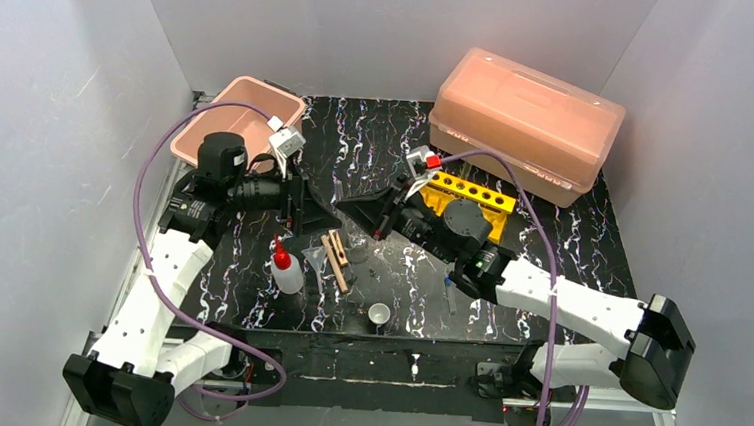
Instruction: Organize the chemistry lab equipment
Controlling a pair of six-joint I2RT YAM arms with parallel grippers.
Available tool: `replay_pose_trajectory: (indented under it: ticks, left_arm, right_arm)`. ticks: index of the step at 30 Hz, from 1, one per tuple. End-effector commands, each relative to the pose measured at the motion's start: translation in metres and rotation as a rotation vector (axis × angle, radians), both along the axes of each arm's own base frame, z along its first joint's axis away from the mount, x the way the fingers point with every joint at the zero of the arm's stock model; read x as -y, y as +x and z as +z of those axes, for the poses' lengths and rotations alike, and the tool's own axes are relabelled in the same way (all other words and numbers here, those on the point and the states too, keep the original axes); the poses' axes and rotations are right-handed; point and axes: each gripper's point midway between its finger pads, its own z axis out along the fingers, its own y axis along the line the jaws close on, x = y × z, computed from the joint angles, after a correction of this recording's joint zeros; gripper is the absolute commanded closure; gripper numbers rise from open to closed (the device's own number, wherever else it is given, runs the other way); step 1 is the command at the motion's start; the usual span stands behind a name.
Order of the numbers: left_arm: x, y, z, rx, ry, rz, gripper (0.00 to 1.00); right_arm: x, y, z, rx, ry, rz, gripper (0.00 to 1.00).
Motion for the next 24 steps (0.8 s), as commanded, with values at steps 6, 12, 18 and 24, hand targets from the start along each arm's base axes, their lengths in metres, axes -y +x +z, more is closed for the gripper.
replay_pose_trajectory:
  ticks: [6,12,18,24]
  left_arm:
    - [0.003,-0.010,0.024,0.137,-0.048,-0.029,0.33]
    - [0.002,-0.011,0.030,0.152,-0.065,-0.020,0.57]
    - [0.002,-0.011,0.035,0.162,-0.068,-0.016,0.67]
    - [0.001,-0.013,0.031,0.155,-0.055,-0.018,0.87]
  right_arm:
    - [-0.010,-0.014,0.072,0.017,0.230,0.063,0.94]
    - [-0.015,-0.015,0.073,0.028,0.219,0.068,0.94]
    - [-0.022,-0.017,0.062,0.018,0.193,0.077,0.93]
    - [-0.023,-0.016,0.058,0.012,0.185,0.069,0.87]
